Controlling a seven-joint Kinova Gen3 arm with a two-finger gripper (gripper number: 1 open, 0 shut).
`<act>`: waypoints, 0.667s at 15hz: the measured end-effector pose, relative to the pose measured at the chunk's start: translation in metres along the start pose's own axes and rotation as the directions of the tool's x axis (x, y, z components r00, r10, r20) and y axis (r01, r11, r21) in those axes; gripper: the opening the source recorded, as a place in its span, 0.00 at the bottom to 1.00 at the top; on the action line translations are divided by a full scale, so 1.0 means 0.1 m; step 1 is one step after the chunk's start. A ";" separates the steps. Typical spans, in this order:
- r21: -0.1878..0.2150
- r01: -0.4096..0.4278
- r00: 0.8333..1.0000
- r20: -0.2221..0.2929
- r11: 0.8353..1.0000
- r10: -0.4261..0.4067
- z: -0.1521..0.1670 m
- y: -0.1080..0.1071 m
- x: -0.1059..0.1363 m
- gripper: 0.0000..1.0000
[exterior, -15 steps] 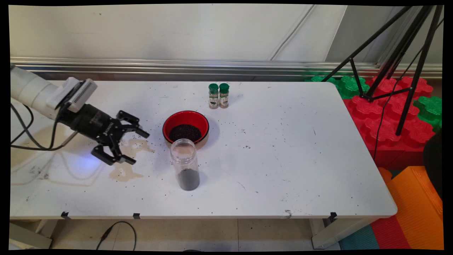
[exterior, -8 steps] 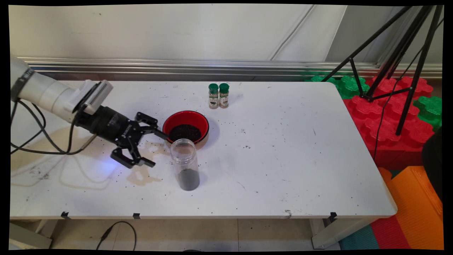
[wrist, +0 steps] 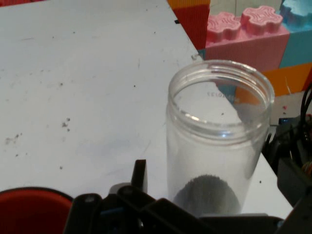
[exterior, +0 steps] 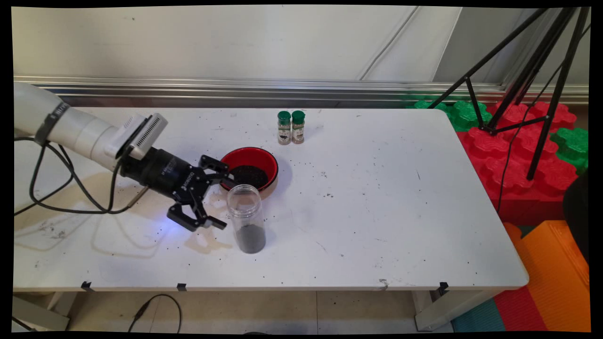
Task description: Pick up the black seasoning powder from the table
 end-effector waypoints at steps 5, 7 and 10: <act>-0.005 -0.003 1.000 -0.022 1.000 0.003 0.20 0.02 -0.04 1.00; -0.006 -0.001 1.000 -0.027 1.000 0.001 0.27 0.03 -0.06 1.00; -0.005 0.002 1.000 -0.030 1.000 -0.002 0.36 0.04 -0.10 1.00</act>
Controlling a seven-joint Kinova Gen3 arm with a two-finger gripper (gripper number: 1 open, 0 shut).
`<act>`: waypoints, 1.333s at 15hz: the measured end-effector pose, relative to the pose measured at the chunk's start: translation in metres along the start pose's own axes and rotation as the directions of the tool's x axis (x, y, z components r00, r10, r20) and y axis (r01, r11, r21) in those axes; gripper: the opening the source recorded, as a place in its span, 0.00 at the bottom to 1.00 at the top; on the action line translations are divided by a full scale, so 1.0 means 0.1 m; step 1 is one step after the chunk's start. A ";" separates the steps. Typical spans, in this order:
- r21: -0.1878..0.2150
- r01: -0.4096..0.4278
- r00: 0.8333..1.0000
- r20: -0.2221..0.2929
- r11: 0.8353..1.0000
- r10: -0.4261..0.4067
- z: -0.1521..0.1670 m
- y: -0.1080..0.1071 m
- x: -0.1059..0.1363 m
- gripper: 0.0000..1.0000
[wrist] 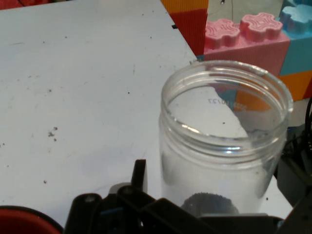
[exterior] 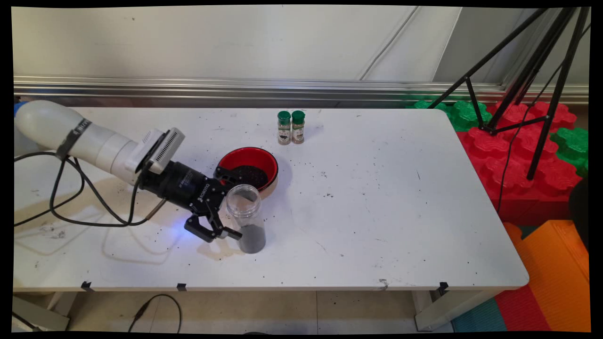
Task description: Pick up the black seasoning powder from the table, then pour the black seasoning powder in the red bowl
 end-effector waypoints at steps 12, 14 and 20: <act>0.009 0.014 1.000 -0.009 1.000 -0.014 0.19 0.00 -0.08 0.00; 0.010 0.017 1.000 -0.011 1.000 -0.017 0.20 -0.01 -0.08 0.00; 0.009 0.020 1.000 -0.009 1.000 -0.020 0.22 -0.01 -0.09 0.00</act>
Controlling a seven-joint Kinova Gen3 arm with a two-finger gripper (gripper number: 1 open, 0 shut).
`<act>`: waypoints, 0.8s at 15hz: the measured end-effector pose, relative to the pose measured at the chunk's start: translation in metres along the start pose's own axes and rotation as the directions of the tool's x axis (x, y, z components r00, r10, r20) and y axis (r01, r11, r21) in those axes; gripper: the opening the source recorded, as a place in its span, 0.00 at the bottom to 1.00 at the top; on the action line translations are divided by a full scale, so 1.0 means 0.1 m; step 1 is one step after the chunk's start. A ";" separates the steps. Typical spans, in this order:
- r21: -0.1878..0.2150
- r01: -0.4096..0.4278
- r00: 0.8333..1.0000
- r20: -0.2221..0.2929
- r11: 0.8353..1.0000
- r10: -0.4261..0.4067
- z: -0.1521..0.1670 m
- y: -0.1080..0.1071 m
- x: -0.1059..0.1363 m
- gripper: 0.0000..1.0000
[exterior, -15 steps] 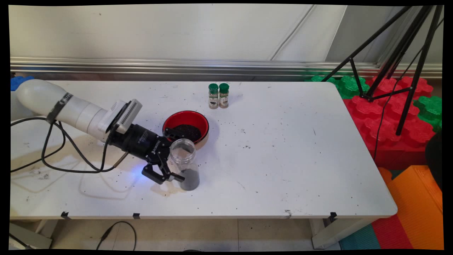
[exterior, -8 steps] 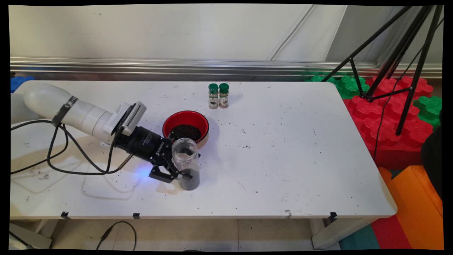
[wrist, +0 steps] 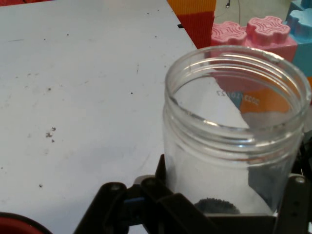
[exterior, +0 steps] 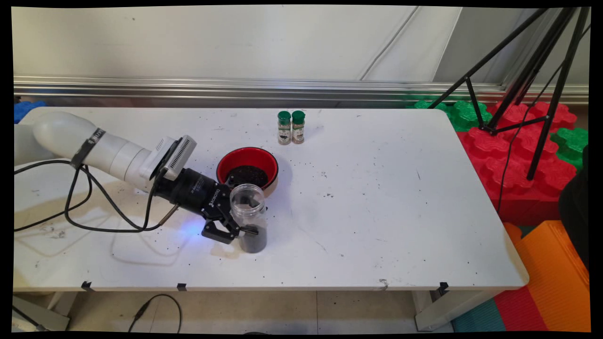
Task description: Pour the black seasoning powder in the red bowl
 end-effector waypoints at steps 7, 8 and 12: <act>0.006 0.011 0.999 -0.030 1.000 -0.011 -0.04 -0.09 0.17 0.00; 0.008 0.013 0.999 -0.037 1.000 -0.013 -0.05 -0.11 0.21 0.00; 0.014 0.020 0.998 -0.061 1.000 -0.020 -0.09 -0.19 0.35 0.00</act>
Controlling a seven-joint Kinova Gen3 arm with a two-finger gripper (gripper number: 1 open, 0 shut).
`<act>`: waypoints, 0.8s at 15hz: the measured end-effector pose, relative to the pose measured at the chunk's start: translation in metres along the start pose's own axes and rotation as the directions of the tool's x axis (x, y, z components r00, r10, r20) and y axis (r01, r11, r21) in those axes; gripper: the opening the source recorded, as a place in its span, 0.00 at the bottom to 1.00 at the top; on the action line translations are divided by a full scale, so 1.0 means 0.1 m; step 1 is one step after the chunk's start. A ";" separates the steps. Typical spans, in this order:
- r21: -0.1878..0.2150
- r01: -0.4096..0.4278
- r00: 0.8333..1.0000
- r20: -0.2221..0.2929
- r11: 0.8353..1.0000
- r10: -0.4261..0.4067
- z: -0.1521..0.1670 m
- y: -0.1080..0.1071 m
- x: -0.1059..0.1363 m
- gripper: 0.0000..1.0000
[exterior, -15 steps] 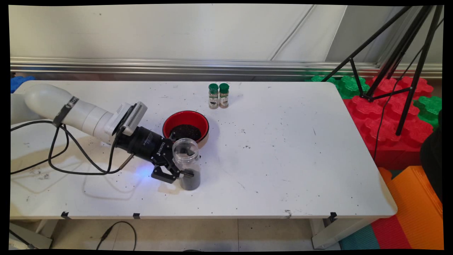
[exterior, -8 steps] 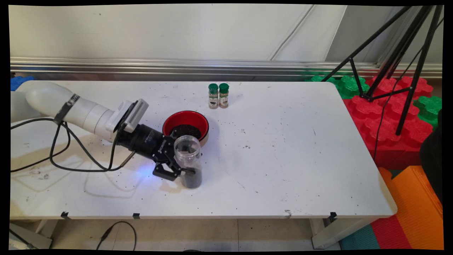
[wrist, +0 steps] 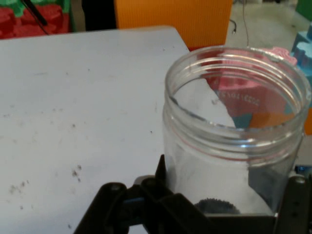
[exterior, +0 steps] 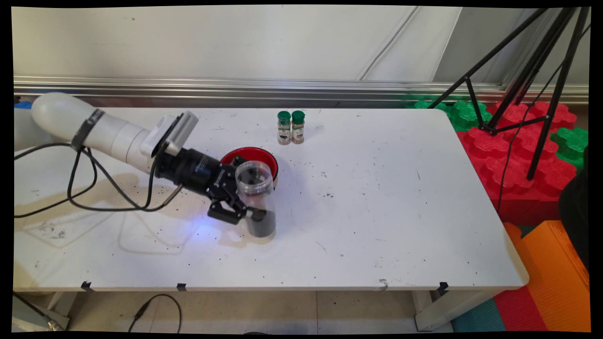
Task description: Pour the black seasoning powder in the red bowl
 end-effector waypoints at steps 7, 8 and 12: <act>0.030 0.010 0.999 -0.036 1.000 -0.009 -0.09 -0.21 0.28 0.00; 0.037 0.010 0.999 -0.040 0.999 -0.009 -0.11 -0.25 0.31 0.00; 0.067 0.010 0.999 -0.049 0.998 -0.006 -0.16 -0.40 0.44 0.00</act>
